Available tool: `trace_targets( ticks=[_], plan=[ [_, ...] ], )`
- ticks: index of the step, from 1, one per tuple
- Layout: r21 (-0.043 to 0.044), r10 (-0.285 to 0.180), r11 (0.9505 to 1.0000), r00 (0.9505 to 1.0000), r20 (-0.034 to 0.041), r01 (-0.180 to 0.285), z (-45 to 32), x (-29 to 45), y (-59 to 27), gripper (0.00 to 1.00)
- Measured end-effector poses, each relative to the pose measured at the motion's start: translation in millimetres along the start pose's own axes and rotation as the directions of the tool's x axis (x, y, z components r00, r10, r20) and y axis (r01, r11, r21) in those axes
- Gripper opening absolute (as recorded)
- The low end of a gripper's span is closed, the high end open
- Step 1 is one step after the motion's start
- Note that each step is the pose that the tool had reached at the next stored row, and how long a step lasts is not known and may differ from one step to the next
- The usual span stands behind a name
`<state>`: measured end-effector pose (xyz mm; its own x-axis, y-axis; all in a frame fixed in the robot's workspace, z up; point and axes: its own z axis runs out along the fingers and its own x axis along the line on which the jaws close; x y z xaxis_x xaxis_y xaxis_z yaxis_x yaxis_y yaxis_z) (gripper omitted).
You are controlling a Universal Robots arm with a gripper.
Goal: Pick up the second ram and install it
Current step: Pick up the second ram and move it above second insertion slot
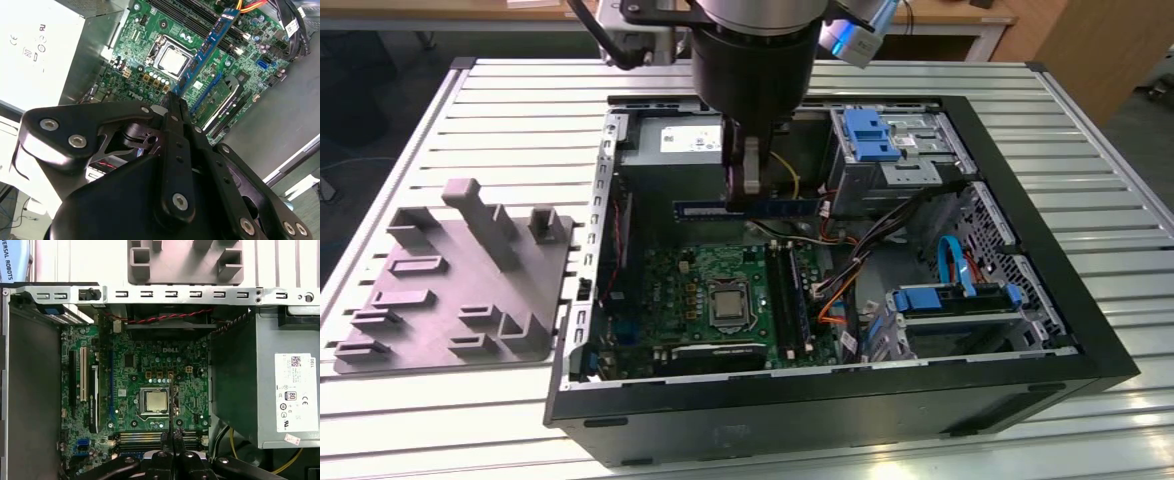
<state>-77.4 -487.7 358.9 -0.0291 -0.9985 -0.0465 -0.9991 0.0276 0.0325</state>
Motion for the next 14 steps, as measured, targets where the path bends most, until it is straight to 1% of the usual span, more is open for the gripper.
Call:
trace_targets(
  ticks=[8, 12, 14],
  plan=[
    [0.0000, 0.000, 1.0000, 1.0000, 0.0000, 0.000, 2.6, 0.0, -3.8, 0.12],
    [0.0000, 0.000, 1.0000, 1.0000, 0.0000, 0.000, 6.6, 0.2, -4.5, 0.12],
    [-0.0001, 0.000, 1.0000, 1.0000, -0.0002, 0.000, 6.9, 0.2, -4.5, 0.12]
  ],
)
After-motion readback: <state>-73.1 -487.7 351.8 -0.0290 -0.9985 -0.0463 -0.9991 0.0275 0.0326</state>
